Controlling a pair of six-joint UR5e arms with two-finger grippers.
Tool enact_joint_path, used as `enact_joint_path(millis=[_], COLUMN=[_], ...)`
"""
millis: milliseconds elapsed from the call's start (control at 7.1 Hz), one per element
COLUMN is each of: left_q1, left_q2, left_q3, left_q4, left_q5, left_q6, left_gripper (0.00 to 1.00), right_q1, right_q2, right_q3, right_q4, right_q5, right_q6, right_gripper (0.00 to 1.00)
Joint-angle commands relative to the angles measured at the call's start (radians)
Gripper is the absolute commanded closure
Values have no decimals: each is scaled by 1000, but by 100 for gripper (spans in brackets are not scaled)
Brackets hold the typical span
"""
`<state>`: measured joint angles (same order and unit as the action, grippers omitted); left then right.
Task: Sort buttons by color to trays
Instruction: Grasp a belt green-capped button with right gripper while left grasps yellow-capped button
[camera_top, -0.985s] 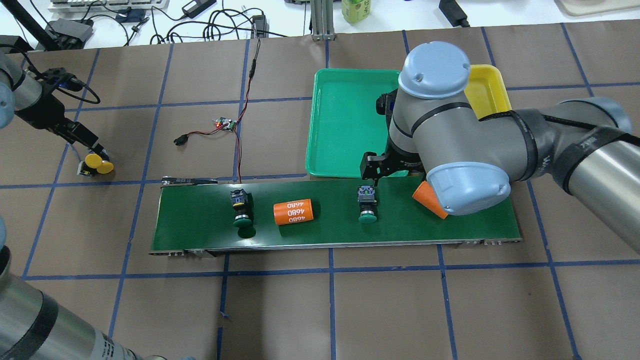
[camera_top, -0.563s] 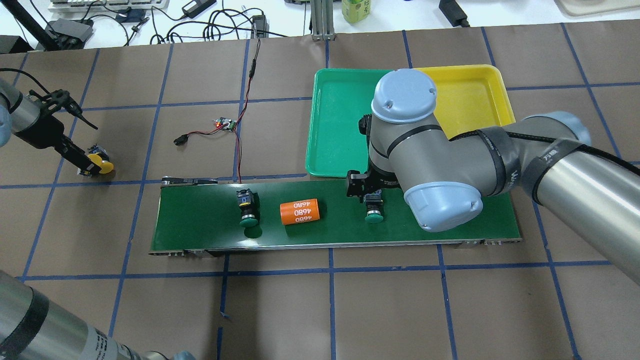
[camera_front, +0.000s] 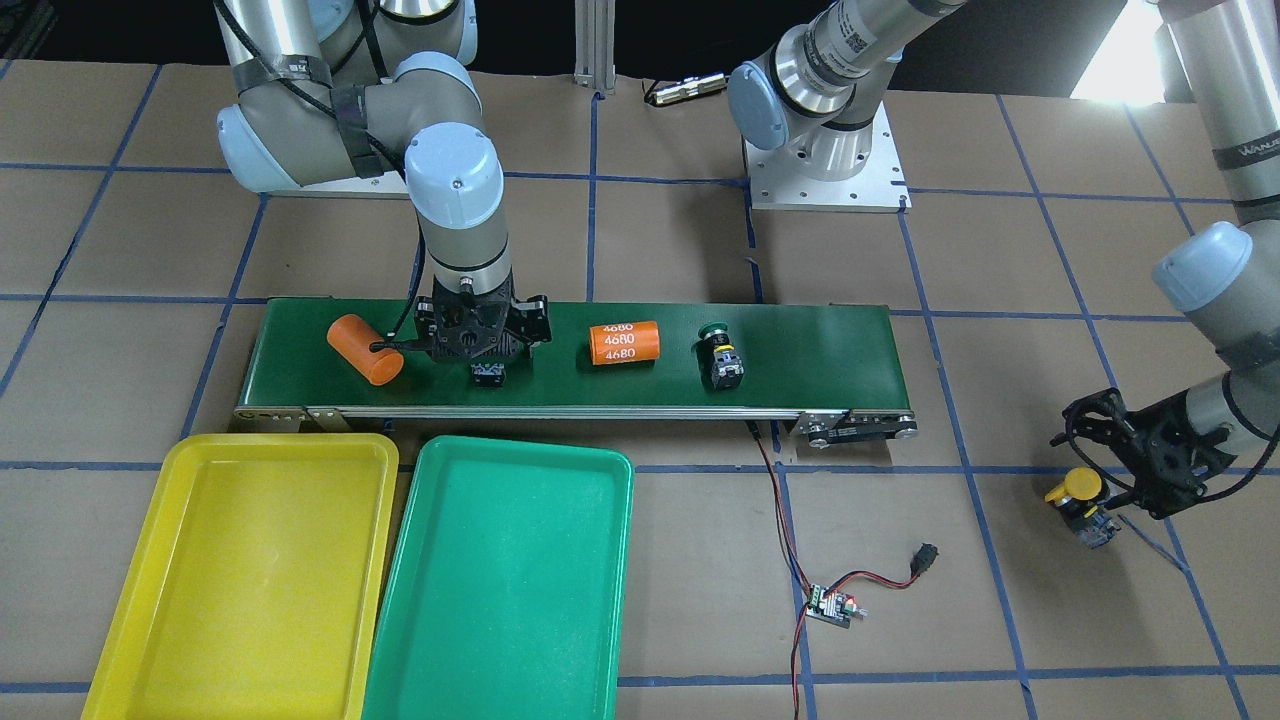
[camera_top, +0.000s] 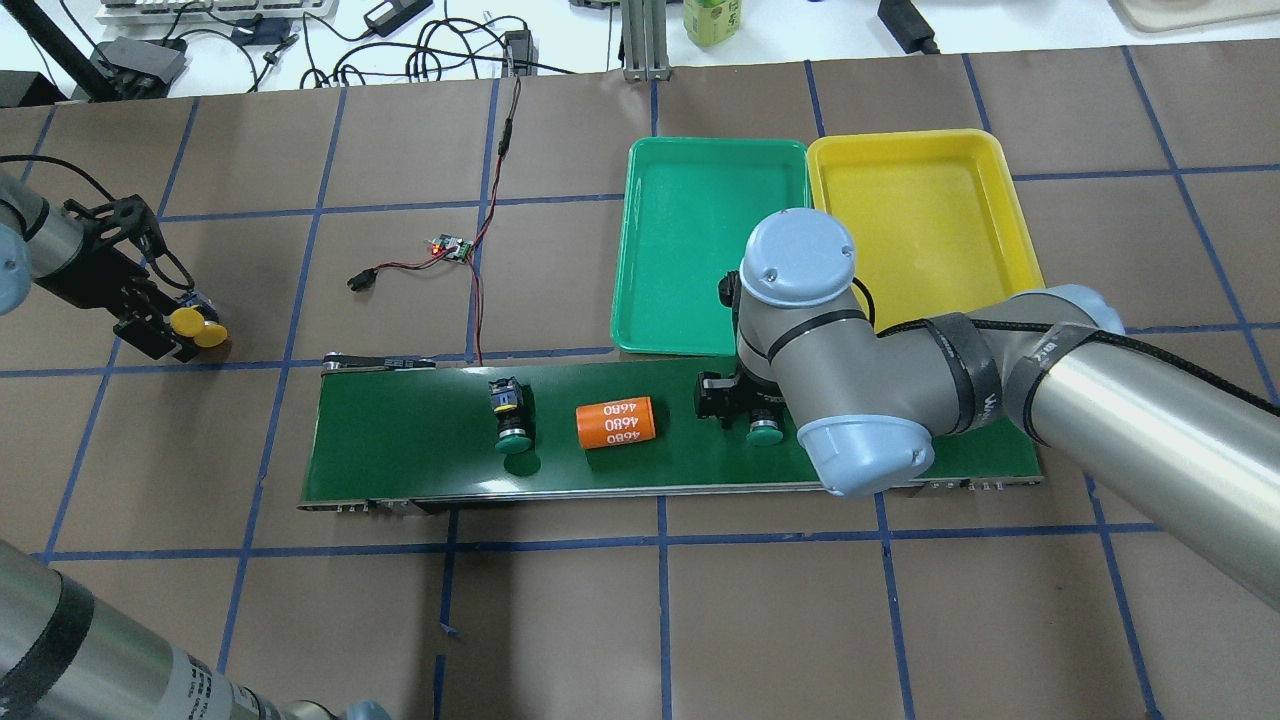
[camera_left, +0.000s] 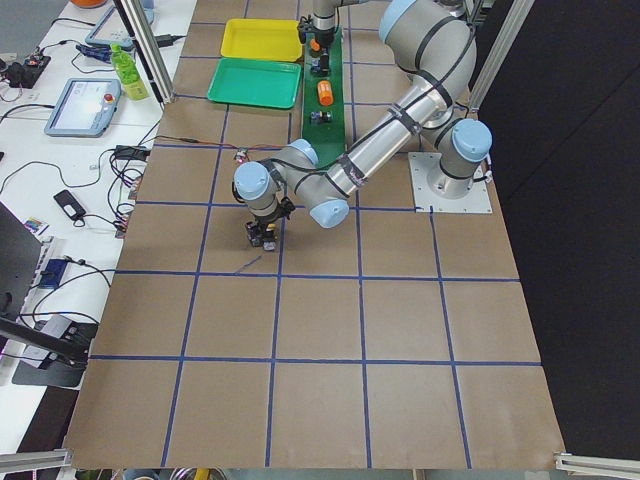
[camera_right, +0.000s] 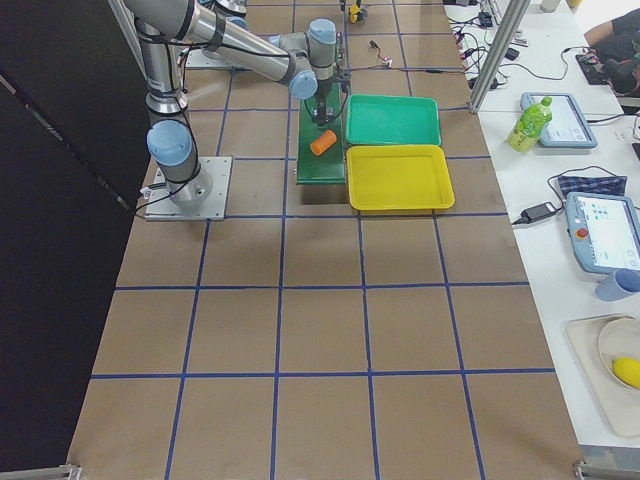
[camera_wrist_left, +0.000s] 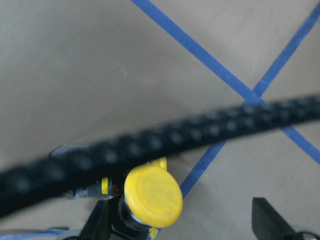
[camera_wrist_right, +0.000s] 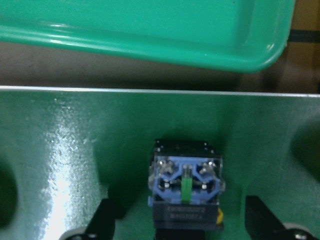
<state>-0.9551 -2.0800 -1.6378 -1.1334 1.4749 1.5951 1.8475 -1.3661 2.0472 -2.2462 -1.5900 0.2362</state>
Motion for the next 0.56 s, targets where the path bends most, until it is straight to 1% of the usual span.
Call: enact_joint_path(millis=[0,141,282,422], left_q1=[-1,-1,1,1], left_q2=[-5,-2,-2,-2], left_q3=[-7,-8,-10,-10], left_q4=[20,15,14,15], left_q5=[-4,5,8,7], left_q6=[64,65,71,74], left_gripper=[0,2,18,52], right_q1=[-5,-8,-10,-16], right_q2=[-2,-2,-2,-2], right_q3=[-9,-36,-62,-96], right_q4=[-7,-1,35,60], right_q5=[5,2,4,4], right_q6=[0,0,0,2], right_gripper=[67,80,90,99])
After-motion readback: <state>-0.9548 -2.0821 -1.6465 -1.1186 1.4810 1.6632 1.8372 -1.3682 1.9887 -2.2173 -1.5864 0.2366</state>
